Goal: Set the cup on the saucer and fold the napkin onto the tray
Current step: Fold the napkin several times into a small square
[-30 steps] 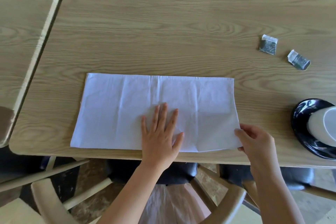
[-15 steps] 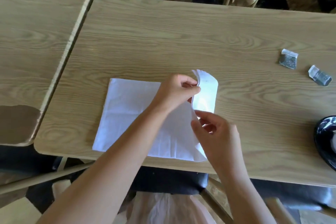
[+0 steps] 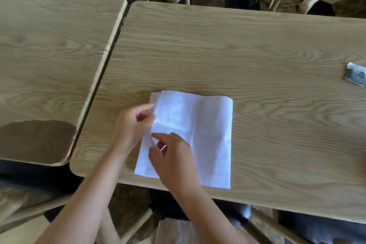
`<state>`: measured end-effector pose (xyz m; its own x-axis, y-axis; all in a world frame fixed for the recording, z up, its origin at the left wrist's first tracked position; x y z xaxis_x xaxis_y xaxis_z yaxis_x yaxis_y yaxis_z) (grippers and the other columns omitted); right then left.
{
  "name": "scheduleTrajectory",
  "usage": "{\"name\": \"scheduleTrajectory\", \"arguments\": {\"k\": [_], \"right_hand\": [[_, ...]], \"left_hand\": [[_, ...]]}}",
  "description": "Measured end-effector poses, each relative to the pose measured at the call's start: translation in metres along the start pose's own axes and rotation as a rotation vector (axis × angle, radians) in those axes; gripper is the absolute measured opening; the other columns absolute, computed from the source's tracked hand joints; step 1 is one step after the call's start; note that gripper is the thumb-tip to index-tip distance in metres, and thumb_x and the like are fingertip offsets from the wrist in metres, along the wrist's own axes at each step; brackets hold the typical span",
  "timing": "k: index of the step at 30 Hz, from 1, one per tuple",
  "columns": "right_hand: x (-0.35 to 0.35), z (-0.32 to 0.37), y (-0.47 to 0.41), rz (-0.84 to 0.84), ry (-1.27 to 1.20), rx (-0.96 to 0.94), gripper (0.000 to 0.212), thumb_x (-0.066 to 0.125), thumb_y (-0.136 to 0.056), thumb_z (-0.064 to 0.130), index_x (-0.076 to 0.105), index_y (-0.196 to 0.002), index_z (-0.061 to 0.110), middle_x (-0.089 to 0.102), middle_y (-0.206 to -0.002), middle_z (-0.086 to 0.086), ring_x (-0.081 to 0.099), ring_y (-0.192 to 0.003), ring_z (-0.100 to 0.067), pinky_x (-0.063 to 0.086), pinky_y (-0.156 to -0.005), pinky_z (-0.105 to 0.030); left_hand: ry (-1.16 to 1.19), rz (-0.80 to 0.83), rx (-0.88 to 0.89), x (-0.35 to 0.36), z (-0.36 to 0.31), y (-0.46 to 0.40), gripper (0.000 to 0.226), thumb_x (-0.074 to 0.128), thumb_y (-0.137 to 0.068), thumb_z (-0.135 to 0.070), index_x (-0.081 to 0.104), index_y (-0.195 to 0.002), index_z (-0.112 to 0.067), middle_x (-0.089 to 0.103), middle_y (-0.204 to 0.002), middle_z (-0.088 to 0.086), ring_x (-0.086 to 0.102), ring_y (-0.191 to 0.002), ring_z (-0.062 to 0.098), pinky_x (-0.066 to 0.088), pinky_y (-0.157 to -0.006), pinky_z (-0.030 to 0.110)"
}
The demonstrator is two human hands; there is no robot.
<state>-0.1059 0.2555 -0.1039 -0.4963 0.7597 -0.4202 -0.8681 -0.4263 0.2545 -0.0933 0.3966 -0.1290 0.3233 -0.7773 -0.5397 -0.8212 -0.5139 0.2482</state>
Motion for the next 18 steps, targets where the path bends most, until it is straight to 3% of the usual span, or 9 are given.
{"name": "scheduleTrajectory", "arguments": {"k": [2,5,8,10,13,15,17,18], "right_hand": [[0.019,-0.006,-0.001,0.071,0.037,0.037,0.028,0.053,-0.085,0.020,0.061,-0.112,0.017,0.059,-0.095,-0.001,0.056,-0.080,-0.016,0.047,-0.073,-0.024],[0.023,-0.014,0.002,0.127,0.093,0.030,0.036,0.056,-0.086,0.038,0.057,-0.120,0.027,0.058,-0.097,0.010,0.054,-0.078,-0.005,0.044,-0.071,-0.019],[-0.019,-0.024,0.002,-0.096,0.124,-0.004,0.027,0.057,-0.085,0.035,0.062,-0.111,0.028,0.059,-0.092,0.013,0.054,-0.068,-0.001,0.041,-0.061,-0.010],[-0.060,-0.038,0.001,-0.306,0.199,0.021,0.025,0.058,-0.085,0.029,0.062,-0.110,0.026,0.059,-0.098,0.009,0.054,-0.064,-0.002,0.036,-0.055,-0.015],[-0.105,-0.067,-0.003,-0.438,0.319,0.135,0.029,0.057,-0.087,0.022,0.058,-0.115,0.012,0.059,-0.106,-0.008,0.052,-0.072,-0.007,0.026,-0.062,-0.020],[-0.116,-0.084,-0.009,-0.422,0.293,0.253,0.023,0.053,-0.089,0.021,0.060,-0.106,0.009,0.063,-0.091,-0.007,0.054,-0.087,-0.025,0.024,-0.062,-0.025],[-0.117,-0.094,-0.015,-0.397,0.193,0.323,0.015,0.050,-0.087,0.025,0.062,-0.082,0.017,0.057,-0.063,0.006,0.052,-0.071,-0.023,0.027,-0.058,-0.032],[-0.117,-0.097,-0.018,-0.388,0.164,0.339,0.021,0.050,-0.086,0.027,0.056,-0.066,0.020,0.050,-0.050,0.009,0.046,-0.059,-0.018,0.030,-0.054,-0.032]], "left_hand": [[-0.066,-0.036,-0.031,-0.001,0.016,0.003,0.018,0.063,-0.076,-0.012,0.071,-0.079,-0.028,0.067,-0.064,-0.002,0.054,-0.060,0.007,0.041,-0.061,0.021],[-0.194,-0.116,0.005,-0.002,0.018,0.005,0.018,0.061,-0.076,-0.014,0.061,-0.068,-0.030,0.064,-0.064,-0.011,0.059,-0.063,0.009,0.041,-0.057,0.021],[-0.289,-0.169,0.038,-0.003,0.013,0.008,0.010,0.058,-0.076,-0.014,0.060,-0.071,-0.023,0.061,-0.064,-0.009,0.058,-0.062,0.016,0.041,-0.054,0.030],[-0.353,-0.177,0.045,-0.003,0.012,0.009,0.006,0.058,-0.077,-0.014,0.062,-0.074,-0.017,0.062,-0.069,-0.004,0.056,-0.064,0.020,0.040,-0.054,0.031],[-0.349,-0.200,0.041,-0.006,0.012,0.012,0.006,0.060,-0.077,-0.012,0.063,-0.075,-0.016,0.062,-0.072,-0.003,0.055,-0.066,0.018,0.035,-0.050,0.026],[-0.312,-0.209,0.043,-0.007,0.012,0.013,0.007,0.060,-0.077,-0.008,0.064,-0.074,-0.014,0.063,-0.070,-0.003,0.056,-0.066,0.017,0.036,-0.051,0.023],[-0.294,-0.211,0.041,-0.007,0.011,0.015,0.007,0.061,-0.076,-0.005,0.065,-0.073,-0.009,0.065,-0.070,-0.001,0.059,-0.068,0.018,0.042,-0.055,0.028],[-0.293,-0.213,0.035,-0.007,0.010,0.016,0.007,0.061,-0.075,-0.004,0.067,-0.074,-0.008,0.067,-0.071,0.000,0.060,-0.069,0.019,0.045,-0.059,0.030]]}}
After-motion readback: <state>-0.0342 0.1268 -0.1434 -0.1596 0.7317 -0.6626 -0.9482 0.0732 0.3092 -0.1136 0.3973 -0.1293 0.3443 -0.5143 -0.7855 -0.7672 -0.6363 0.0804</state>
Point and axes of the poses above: each hand's wrist, its own y-axis away from the middle knuckle, its own x-axis out of the palm, z = x × y, the point moved 6 cm from there along -y, towards the middle knuckle
